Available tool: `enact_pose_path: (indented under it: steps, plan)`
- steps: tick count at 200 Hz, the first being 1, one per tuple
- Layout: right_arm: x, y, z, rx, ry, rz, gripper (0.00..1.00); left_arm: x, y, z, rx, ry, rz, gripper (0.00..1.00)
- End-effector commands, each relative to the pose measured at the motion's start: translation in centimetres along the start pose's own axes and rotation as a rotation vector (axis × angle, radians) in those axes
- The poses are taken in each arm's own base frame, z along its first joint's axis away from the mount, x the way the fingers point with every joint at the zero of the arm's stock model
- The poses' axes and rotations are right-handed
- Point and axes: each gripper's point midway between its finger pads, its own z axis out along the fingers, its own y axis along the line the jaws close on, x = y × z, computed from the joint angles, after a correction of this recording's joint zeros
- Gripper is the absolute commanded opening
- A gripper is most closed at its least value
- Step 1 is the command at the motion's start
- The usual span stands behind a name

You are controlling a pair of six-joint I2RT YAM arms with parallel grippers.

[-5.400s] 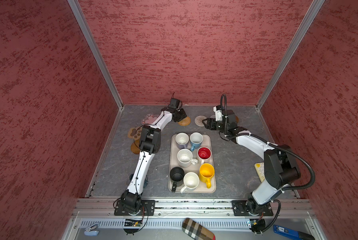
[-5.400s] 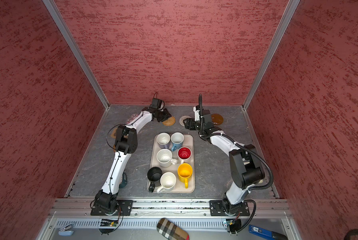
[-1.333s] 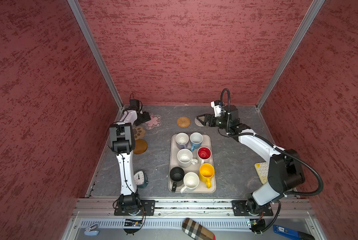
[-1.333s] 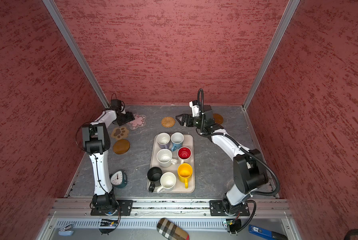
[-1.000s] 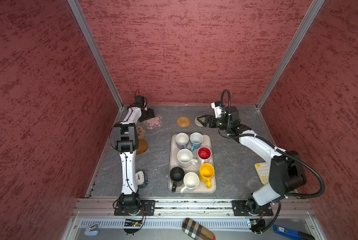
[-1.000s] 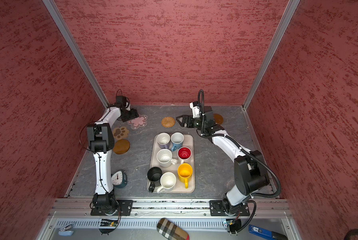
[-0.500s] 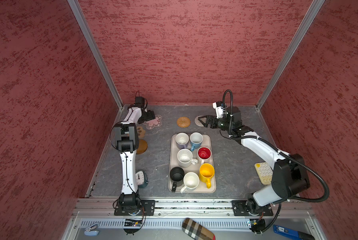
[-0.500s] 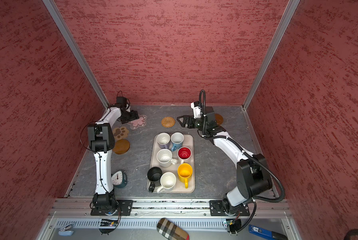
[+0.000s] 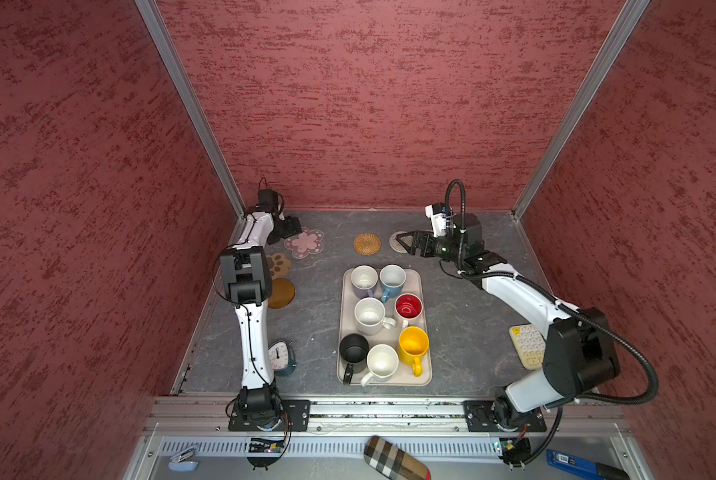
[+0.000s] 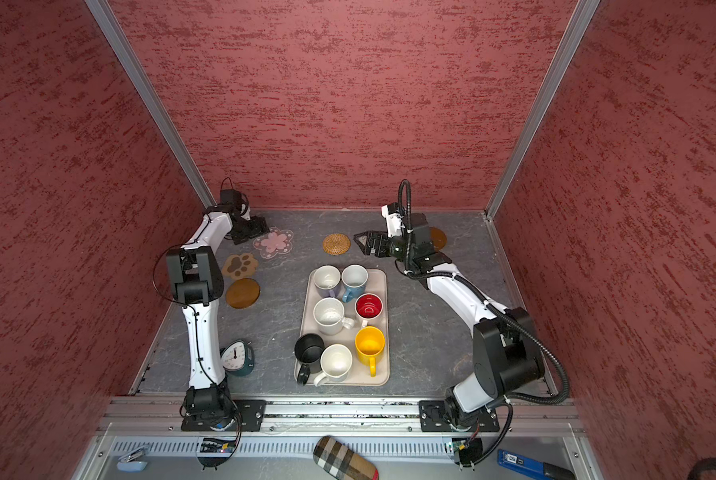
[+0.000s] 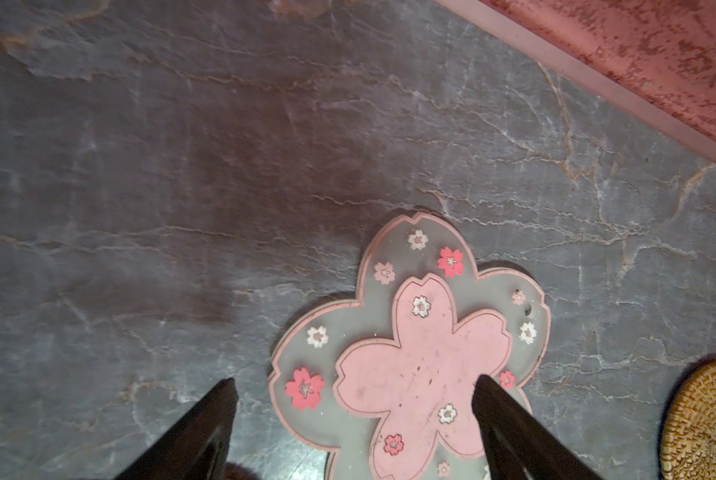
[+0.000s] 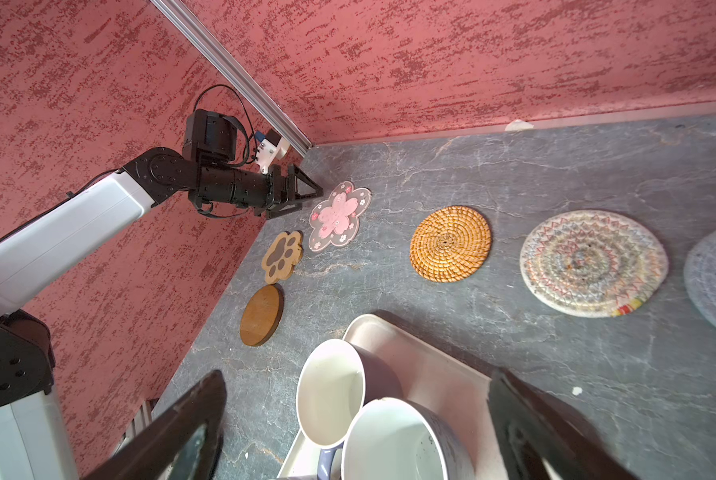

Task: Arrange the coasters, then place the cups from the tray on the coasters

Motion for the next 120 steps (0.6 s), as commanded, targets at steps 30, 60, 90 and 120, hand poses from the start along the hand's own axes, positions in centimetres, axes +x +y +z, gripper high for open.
enact_pose_path:
  steps: [30,60,90,120]
  plan:
    - [-0.9,0.9,-0.6,-0.007,-0.031,-0.034,0.99,1.1,-0.5,1.7,0.0,0.057,0.021,0.88]
    - [-0.9,0.9,-0.5,-0.011,-0.031,-0.035,0.99,1.6,-0.3,2.2,-0.027,0.076,0.029,0.86]
    - [-0.8,0.9,-0.6,-0.009,-0.031,-0.036,0.99,2.2,0.0,2.8,-0.044,0.101,0.026,0.86]
    - [-0.7,0.9,-0.6,-0.011,-0.031,-0.037,0.99,2.4,-0.7,2.9,-0.038,0.106,0.036,0.85]
